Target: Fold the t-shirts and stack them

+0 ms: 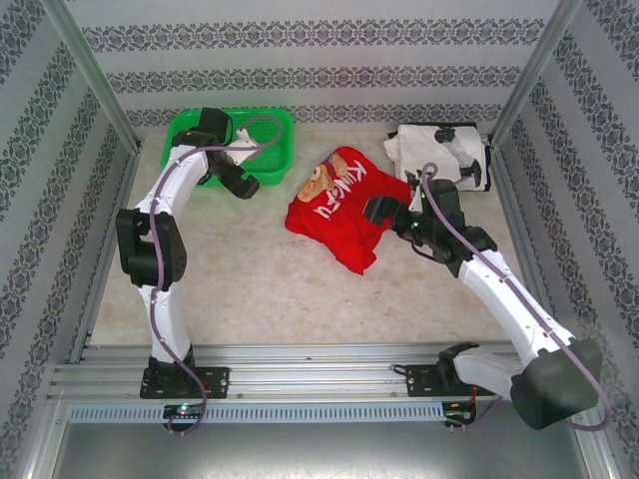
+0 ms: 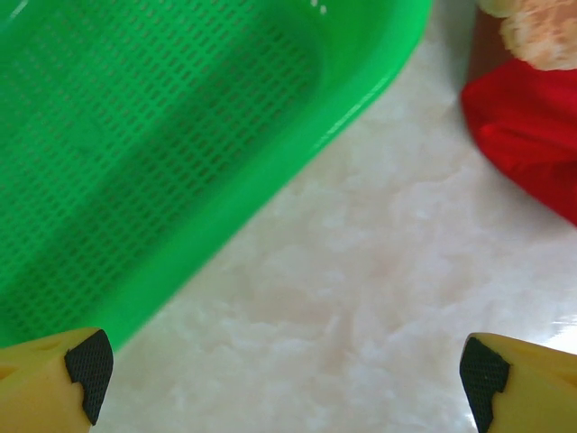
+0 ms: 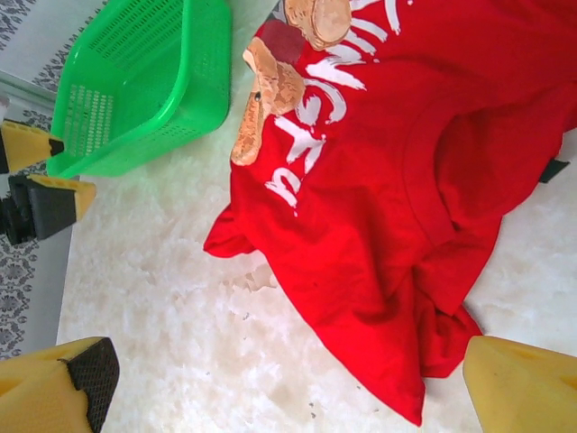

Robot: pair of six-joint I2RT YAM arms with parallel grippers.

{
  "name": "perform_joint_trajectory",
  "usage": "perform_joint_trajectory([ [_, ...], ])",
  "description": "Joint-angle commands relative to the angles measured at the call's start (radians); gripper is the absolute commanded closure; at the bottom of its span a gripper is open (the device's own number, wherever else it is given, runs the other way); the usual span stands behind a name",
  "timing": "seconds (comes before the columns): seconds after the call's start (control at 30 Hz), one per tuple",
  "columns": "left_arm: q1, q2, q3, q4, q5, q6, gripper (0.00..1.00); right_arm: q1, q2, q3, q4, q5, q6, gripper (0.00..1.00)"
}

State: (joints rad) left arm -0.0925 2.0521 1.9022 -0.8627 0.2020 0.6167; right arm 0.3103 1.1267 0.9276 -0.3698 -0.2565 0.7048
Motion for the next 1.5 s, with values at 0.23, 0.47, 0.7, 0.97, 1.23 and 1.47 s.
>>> perform_joint_trajectory([
  [0.23,0.023,0.170,0.006,0.195,-0.110,0.013,0.00,0.001,-0.083,-0.009,-0.088,-0.021,-0.009,0.02],
  [0.47,0.044,0.192,0.007,0.280,-0.174,-0.044,0.02,0.011,-0.087,-0.012,-0.084,-0.040,-0.010,0.02],
  [0.7,0.080,0.215,0.007,0.203,-0.244,-0.164,0.37,0.006,-0.102,-0.013,-0.061,-0.048,-0.018,0.02],
  [0.97,0.147,0.176,0.068,-0.047,-0.202,-0.321,0.78,0.007,-0.094,-0.019,-0.004,-0.039,-0.001,0.02],
  [1.23,0.201,0.202,0.198,-0.296,-0.165,-0.515,0.91,0.012,-0.070,-0.031,0.066,-0.043,0.011,0.02],
  [1.47,0.257,0.214,0.229,-0.303,-0.167,-0.611,0.89,0.013,-0.037,-0.035,0.022,-0.036,-0.010,0.02],
])
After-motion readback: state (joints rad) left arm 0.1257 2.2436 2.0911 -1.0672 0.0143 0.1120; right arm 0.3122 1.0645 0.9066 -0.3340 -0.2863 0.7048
